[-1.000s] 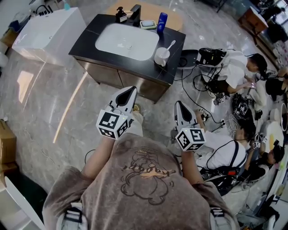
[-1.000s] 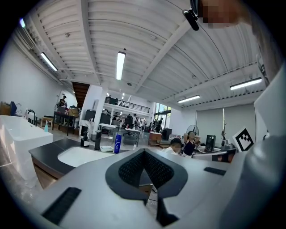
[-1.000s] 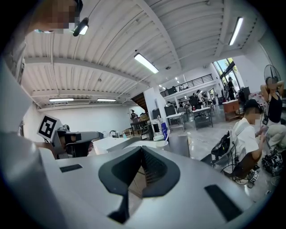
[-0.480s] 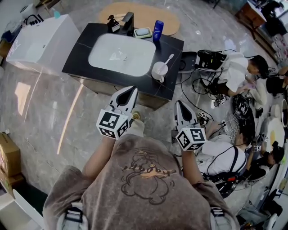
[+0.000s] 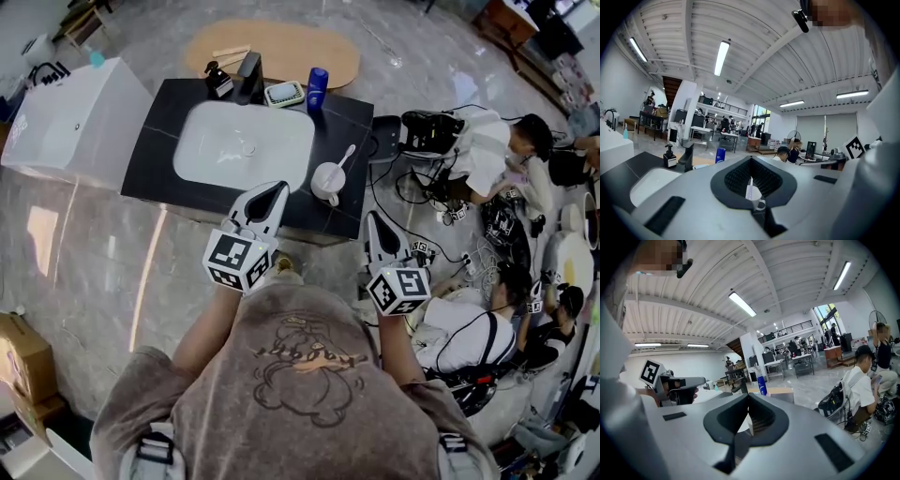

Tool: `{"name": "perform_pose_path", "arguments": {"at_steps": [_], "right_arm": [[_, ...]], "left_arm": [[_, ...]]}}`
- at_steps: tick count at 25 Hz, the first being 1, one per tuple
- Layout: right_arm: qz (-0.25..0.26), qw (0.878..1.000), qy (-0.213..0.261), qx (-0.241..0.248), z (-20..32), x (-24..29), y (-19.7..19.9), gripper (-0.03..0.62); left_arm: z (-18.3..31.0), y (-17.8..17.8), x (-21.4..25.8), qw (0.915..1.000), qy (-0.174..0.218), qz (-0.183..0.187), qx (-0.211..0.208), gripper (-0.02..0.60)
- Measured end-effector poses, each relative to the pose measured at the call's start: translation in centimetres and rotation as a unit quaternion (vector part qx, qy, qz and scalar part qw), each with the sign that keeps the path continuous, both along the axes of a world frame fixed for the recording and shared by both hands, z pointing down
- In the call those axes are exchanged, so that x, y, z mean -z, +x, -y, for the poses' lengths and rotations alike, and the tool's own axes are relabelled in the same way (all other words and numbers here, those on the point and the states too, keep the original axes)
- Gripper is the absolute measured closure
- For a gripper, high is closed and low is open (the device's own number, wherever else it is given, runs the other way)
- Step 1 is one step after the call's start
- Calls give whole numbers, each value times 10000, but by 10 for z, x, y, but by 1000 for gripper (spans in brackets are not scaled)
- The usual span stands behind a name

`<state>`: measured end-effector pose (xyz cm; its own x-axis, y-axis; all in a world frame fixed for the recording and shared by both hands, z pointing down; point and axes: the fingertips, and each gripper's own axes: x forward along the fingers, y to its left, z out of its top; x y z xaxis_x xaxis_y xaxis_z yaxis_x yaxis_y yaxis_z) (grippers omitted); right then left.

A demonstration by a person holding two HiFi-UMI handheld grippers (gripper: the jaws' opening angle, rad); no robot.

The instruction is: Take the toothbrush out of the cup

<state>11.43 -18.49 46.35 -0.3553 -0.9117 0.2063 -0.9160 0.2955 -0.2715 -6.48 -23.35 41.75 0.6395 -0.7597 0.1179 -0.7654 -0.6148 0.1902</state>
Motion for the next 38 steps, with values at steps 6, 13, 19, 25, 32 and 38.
{"name": "perform_pose_path", "arguments": {"at_steps": [6, 13, 19, 25, 32, 38], "right_arm": [[-75, 9999, 32, -79, 29, 2, -1, 591], [-79, 9999, 41, -103, 47, 3, 8, 591], [-49, 10000, 39, 17, 61, 8, 16, 591], [-18, 9999, 49, 100, 72, 11, 33, 591], [6, 9997, 86, 207, 83, 9, 38, 591], [85, 9993, 26, 355, 93, 5, 32, 516]], "left_arm": [[30, 5, -4, 9999, 9, -10, -161, 561], [47, 13, -4, 9998, 20, -66, -168, 561], [57, 21, -1, 9999, -45, -116, -40, 561], [61, 30, 1, 10000, -38, -59, 43, 561], [64, 34, -4, 9999, -63, -39, 137, 561], [69, 39, -3, 9999, -45, -13, 107, 561]]}}
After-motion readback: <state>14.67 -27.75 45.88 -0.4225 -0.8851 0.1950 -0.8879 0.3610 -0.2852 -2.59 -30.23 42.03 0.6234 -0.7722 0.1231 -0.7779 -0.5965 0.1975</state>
